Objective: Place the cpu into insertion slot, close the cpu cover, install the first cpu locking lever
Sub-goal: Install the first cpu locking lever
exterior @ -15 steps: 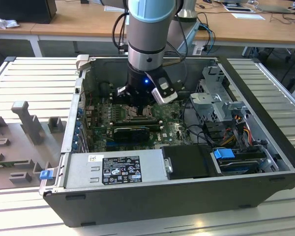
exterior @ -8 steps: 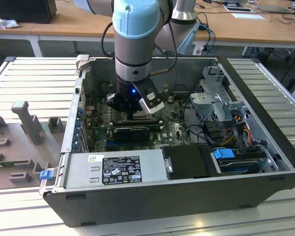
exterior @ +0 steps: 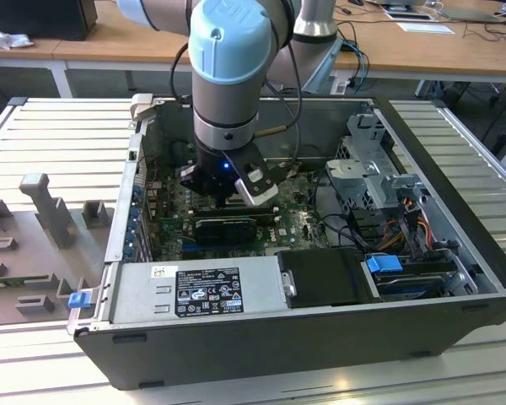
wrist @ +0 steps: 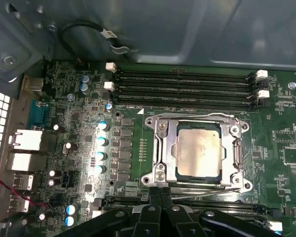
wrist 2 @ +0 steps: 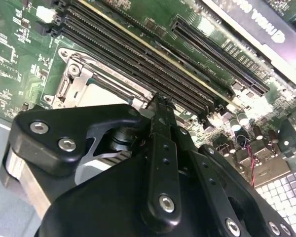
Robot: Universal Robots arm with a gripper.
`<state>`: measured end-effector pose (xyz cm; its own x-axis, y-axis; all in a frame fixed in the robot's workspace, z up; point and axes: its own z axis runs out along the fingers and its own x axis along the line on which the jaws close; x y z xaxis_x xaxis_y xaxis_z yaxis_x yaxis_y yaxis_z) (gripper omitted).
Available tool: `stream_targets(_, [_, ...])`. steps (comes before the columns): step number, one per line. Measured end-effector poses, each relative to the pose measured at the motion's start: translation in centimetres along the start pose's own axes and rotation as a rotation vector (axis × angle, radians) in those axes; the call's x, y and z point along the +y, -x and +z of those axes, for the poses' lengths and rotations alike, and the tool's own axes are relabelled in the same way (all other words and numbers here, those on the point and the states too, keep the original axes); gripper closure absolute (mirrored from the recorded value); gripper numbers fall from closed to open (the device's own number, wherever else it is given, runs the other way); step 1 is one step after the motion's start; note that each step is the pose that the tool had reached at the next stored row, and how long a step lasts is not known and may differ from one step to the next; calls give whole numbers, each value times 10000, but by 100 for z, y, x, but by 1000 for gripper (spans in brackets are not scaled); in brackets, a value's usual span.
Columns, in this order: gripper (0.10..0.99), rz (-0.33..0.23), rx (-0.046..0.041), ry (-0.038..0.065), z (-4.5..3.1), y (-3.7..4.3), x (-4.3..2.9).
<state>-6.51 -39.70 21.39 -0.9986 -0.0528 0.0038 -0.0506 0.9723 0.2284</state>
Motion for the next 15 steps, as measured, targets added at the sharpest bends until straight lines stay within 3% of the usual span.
stream_targets(8, [980, -6, -21, 370, 102, -38, -43])
stream_targets(15, [980, -11, -29, 561, 153, -77, -52])
